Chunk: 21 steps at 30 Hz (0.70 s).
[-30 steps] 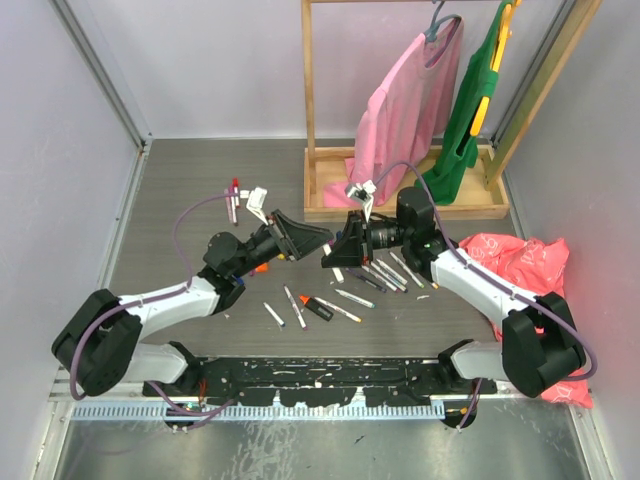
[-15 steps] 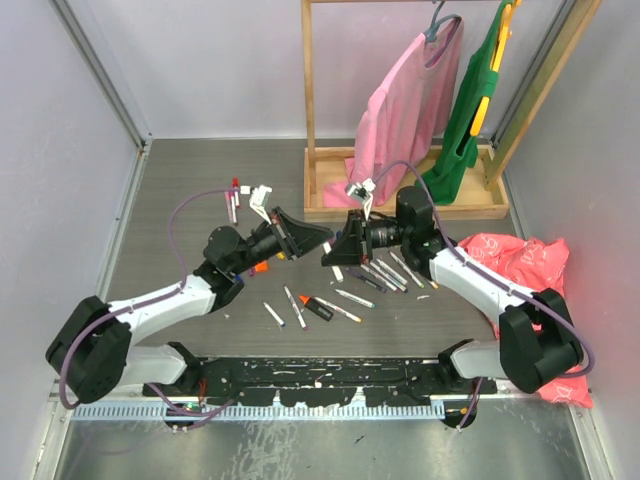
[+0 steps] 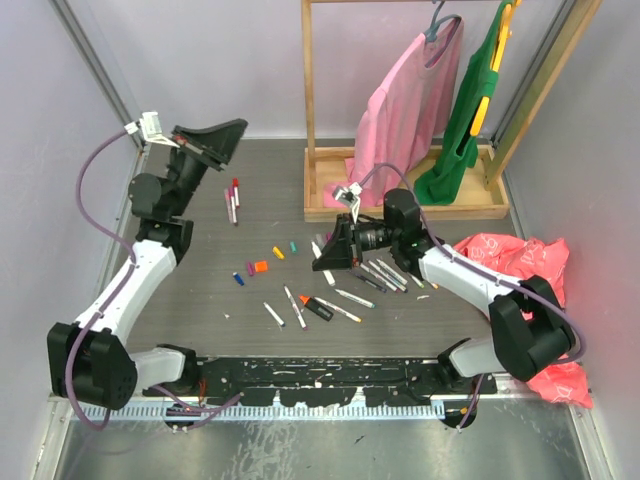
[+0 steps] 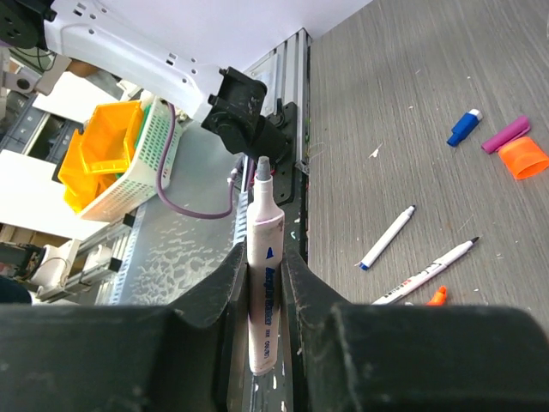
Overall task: Open the pen caps
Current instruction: Open the pen cap from the pen, then place the pen cap at the center of the board.
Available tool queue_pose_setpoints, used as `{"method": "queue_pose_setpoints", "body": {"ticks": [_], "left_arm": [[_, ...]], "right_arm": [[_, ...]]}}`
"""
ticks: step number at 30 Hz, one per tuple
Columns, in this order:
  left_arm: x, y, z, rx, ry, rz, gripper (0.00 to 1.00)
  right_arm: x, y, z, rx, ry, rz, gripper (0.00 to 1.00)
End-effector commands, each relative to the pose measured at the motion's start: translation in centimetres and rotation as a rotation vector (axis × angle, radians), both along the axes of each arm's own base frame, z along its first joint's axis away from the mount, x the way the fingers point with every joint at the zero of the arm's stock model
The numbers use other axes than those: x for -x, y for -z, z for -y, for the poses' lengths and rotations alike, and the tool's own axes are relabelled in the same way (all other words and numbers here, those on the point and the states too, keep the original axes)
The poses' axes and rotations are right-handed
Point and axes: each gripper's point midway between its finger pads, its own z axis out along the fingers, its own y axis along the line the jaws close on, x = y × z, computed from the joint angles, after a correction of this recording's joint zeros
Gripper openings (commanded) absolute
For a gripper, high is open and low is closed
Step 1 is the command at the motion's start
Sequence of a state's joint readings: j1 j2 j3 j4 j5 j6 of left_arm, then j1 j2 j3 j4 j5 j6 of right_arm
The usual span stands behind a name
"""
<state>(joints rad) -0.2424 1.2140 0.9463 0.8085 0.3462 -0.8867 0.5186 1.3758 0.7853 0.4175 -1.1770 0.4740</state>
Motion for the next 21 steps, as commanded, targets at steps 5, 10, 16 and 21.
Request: {"method": "queue_pose_setpoints", "body": {"ticks": [5, 10, 16, 21], "left_arm": [[-0.9, 6.2, -1.9, 0.004, 0.003, -0.238, 0.00], [0.1, 19.1, -4.2, -0.122, -0.139, -0.650, 0.00], [4.4, 29.2, -9.8, -0.302, -0.422, -0.960, 0.00], [5.2, 33.5, -12.5, -0.276, -0.483, -1.113, 0.00]], "right_arm": [[-0.1, 0.5, -0.8, 0.028, 0.028, 0.032, 0.01], [0.2, 2.2, -2.4, 0.100, 0.073, 0.016, 0.01], [2.1, 5.3, -6.0, 0.275, 0.049, 0.036, 0.01], [3.9, 7.0, -9.1, 0.395, 0.031, 0.092, 0.02]]}}
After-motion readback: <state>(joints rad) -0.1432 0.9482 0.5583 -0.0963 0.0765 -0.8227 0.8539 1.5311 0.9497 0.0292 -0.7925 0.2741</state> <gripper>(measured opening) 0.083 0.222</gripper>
